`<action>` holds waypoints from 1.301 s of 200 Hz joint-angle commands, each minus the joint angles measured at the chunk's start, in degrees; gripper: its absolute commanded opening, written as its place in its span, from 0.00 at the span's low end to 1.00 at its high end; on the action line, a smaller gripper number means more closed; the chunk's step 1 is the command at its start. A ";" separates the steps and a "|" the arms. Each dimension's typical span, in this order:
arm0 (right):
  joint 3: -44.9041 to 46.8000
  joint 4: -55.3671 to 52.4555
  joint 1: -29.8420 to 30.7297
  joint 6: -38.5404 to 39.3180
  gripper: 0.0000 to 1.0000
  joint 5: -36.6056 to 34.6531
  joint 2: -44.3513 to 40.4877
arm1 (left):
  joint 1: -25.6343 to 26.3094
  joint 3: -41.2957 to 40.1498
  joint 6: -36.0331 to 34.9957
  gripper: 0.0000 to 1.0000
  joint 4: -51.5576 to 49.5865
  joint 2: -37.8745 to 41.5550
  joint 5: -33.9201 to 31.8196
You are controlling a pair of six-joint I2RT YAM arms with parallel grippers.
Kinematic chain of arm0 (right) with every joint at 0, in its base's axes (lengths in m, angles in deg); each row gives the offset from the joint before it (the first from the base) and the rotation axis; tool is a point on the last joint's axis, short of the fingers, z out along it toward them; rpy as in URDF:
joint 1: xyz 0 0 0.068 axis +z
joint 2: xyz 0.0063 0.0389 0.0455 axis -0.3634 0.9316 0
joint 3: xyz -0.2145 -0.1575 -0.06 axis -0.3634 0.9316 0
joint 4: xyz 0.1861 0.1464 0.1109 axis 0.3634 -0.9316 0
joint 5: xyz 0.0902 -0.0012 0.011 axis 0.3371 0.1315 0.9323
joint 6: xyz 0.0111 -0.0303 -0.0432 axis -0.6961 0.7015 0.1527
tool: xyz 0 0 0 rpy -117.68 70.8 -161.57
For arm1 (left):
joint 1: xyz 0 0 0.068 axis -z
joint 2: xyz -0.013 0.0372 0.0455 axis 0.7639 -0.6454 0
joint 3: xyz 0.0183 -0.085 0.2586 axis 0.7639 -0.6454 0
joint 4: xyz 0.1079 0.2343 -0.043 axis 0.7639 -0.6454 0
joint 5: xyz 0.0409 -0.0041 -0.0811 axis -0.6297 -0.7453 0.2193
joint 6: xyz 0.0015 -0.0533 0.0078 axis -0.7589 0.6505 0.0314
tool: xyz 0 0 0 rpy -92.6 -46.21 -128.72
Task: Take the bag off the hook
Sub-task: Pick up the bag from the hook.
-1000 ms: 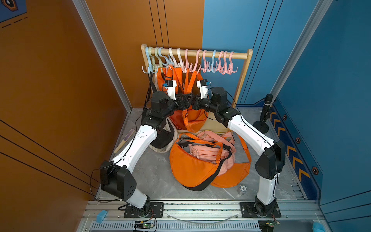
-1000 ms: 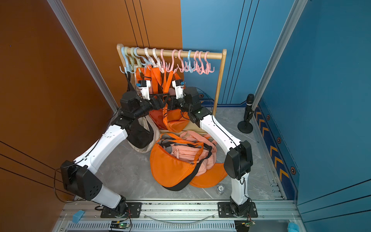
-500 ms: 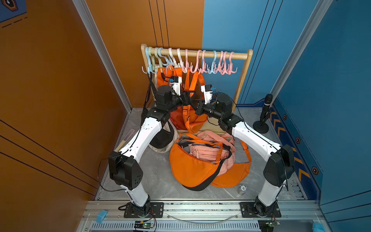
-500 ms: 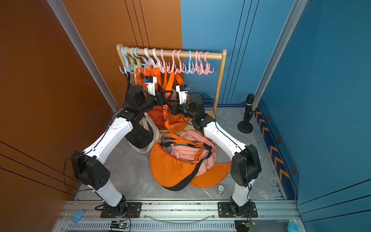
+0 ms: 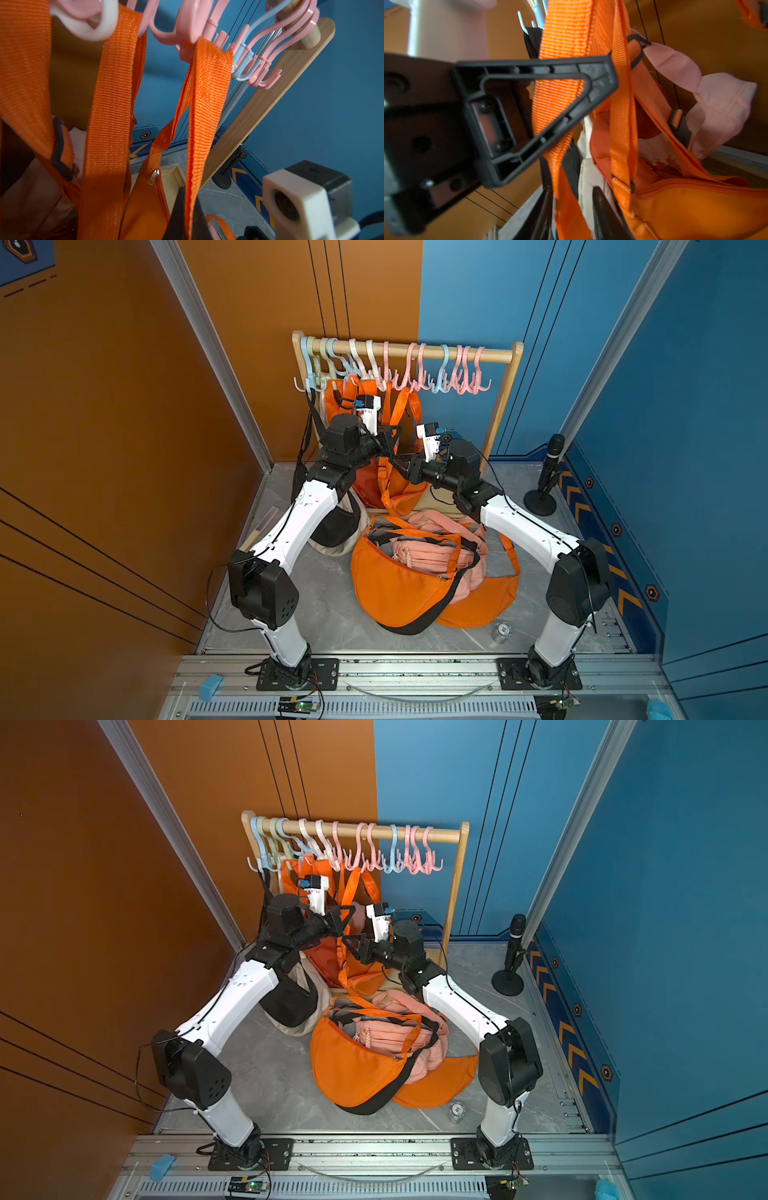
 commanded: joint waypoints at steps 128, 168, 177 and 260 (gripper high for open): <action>-22.64 -8.39 -8.11 14.56 0.96 -0.79 11.36 | -5.10 1.66 -1.23 0.00 -3.25 5.52 2.05; -32.34 -12.12 -8.20 14.02 0.91 -2.25 18.24 | -5.81 0.98 -1.34 0.00 -3.55 5.99 2.35; -33.56 -12.28 -8.20 13.41 0.86 -2.09 19.09 | -6.07 0.74 -1.24 0.00 -3.50 6.15 2.39; -33.52 -9.30 -7.58 10.98 0.67 -1.70 17.64 | -6.32 -1.46 -0.41 0.00 -2.28 6.33 3.17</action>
